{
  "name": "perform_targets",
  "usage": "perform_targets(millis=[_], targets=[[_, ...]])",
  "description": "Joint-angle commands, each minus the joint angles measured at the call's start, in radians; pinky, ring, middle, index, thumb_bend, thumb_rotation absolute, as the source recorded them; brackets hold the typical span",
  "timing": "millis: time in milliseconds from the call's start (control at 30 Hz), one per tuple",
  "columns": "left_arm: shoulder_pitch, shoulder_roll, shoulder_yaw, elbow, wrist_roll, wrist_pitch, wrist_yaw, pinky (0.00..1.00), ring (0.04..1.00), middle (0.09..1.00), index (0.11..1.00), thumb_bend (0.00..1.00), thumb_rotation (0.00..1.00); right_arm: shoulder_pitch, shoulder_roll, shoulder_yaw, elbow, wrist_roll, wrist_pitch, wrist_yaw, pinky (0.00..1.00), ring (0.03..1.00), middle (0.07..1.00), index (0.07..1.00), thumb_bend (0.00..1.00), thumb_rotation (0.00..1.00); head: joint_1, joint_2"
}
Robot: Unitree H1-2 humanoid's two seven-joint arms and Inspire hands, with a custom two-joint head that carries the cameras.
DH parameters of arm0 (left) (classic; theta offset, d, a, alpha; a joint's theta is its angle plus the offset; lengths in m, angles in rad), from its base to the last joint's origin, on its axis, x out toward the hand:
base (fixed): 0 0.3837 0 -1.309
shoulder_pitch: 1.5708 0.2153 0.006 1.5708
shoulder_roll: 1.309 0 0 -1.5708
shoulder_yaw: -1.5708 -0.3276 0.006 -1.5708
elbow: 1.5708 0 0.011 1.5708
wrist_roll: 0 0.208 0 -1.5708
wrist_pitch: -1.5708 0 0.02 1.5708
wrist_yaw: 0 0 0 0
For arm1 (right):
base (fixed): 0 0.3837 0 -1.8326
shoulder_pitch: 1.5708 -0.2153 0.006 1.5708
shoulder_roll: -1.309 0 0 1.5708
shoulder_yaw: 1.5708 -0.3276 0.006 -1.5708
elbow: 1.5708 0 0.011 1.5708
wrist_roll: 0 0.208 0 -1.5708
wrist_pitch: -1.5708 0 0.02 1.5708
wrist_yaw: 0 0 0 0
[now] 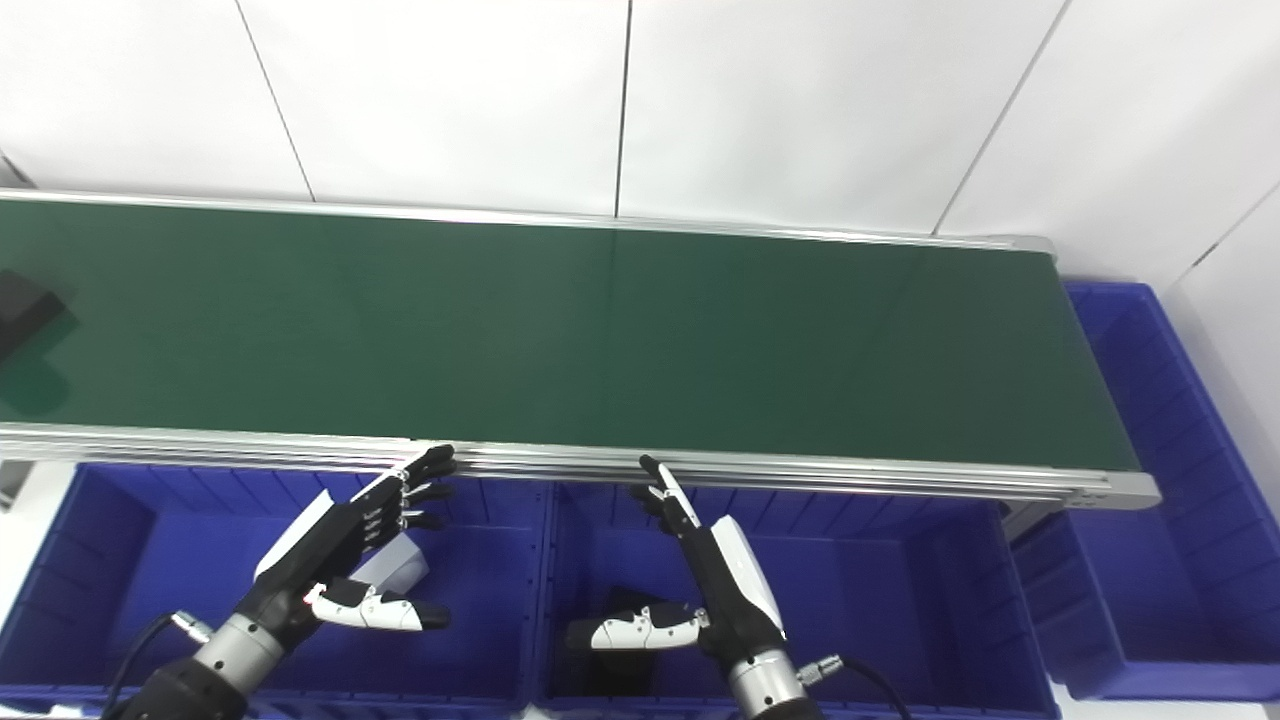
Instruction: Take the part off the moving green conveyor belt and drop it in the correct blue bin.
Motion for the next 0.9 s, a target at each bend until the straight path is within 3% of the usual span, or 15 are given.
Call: perform_targets(millis=[0, 867], targets=[[-0.016, 0.004, 0.002, -0.019, -0.013, -0.024, 0.001, 0.78, 0.882, 0.935, 0.942, 0.90, 0.20, -0.008, 0.001, 0.000, -0.021, 0.006, -0.043, -0.013, 0.88, 0.900, 0.897, 0.988, 0.91, 0.24, 0.000, 0.000], [-0.019, 0.007, -0.003, -0.018, -0.009, -0.020, -0.001, 0.77, 0.885, 0.944, 0.943, 0.90, 0.21, -0.011, 0.001, -0.001, -0.018, -0.001, -0.034, -0.014, 0.88, 0.904, 0.894, 0.986, 0.93, 0.27, 0.009, 0.000]])
